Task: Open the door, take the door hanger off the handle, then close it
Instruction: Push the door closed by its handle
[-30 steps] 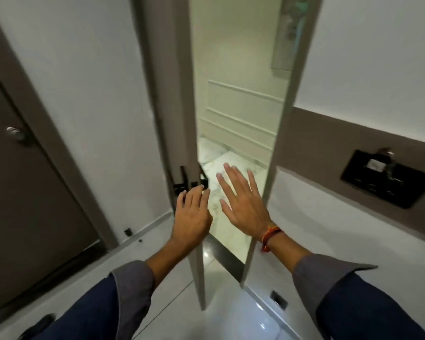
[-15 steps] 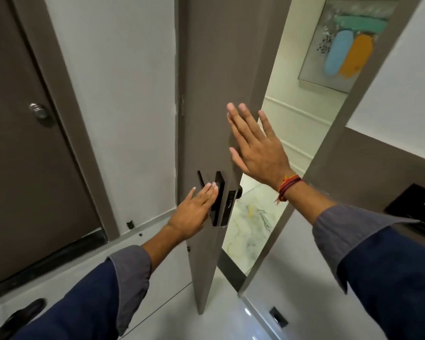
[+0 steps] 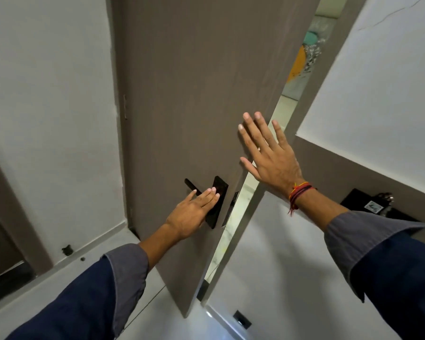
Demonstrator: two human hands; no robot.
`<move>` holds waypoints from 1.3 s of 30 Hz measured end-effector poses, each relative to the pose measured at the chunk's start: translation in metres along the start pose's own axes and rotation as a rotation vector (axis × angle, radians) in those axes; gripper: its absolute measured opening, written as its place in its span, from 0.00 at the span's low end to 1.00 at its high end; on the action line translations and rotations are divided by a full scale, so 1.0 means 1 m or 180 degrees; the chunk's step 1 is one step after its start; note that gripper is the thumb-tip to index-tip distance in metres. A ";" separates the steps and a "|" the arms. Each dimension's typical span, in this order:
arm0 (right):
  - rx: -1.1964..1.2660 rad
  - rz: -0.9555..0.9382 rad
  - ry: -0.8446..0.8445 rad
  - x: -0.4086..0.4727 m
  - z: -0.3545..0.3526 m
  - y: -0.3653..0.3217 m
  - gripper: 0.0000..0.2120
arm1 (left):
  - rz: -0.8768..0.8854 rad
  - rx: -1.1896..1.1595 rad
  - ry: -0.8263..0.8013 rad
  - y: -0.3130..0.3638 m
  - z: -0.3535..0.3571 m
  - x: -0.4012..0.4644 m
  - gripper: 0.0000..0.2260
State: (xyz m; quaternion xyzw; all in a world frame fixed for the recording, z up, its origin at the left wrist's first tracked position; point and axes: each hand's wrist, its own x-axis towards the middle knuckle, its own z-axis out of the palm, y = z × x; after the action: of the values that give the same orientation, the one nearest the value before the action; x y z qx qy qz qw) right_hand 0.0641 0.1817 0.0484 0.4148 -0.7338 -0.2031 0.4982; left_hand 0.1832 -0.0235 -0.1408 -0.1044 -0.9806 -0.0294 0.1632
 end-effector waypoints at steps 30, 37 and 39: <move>-0.1234 -0.0644 -0.2206 0.046 0.017 0.083 0.31 | -0.0032 0.0327 -0.0718 0.027 0.023 0.172 0.31; -0.1135 -0.0498 -0.2410 0.048 0.007 0.077 0.32 | -0.0130 0.0164 -0.1000 0.029 0.008 0.167 0.33; -0.0897 -0.0376 -0.2323 0.041 -0.002 0.078 0.33 | -0.0120 -0.0010 -0.0622 0.029 -0.006 0.166 0.35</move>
State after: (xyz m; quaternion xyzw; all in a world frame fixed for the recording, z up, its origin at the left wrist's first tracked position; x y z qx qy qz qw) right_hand 0.0279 0.1934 0.1281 0.2845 -0.8025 -0.4642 0.2442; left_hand 0.0380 0.0367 -0.0806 -0.0886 -0.9936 -0.0236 0.0661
